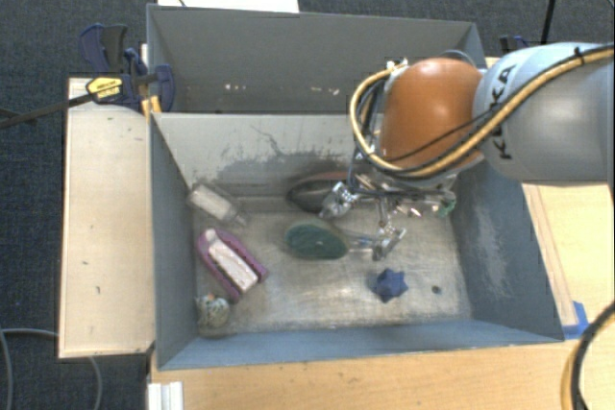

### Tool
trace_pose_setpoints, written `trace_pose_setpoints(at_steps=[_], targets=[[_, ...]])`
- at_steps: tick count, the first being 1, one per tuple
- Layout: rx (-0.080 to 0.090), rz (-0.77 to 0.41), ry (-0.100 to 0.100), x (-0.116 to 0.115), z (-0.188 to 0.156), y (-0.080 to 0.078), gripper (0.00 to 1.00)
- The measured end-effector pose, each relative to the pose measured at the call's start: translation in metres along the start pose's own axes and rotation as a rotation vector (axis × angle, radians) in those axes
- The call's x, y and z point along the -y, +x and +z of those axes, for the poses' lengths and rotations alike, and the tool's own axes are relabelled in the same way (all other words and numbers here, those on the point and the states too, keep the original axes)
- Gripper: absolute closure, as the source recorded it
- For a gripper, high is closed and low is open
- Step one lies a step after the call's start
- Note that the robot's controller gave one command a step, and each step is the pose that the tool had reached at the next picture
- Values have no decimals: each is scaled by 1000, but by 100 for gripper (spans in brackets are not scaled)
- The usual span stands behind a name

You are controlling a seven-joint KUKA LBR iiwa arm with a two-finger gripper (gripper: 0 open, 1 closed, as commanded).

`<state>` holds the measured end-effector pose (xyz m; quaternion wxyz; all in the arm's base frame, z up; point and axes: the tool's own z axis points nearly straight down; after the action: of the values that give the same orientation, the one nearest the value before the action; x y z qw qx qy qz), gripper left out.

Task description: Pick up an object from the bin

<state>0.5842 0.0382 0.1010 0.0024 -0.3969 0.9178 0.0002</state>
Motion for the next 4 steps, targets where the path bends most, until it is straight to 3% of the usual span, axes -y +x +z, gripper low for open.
trace_pose_setpoints(at_steps=[1, 2, 3, 4], targets=[[-2, 26, -2, -13, 0, 13, 0], [5, 101, 3, -13, 28, 11, 0], [1, 100, 1, -12, 26, 10, 0], [5, 99, 4, -12, 25, 9, 100]])
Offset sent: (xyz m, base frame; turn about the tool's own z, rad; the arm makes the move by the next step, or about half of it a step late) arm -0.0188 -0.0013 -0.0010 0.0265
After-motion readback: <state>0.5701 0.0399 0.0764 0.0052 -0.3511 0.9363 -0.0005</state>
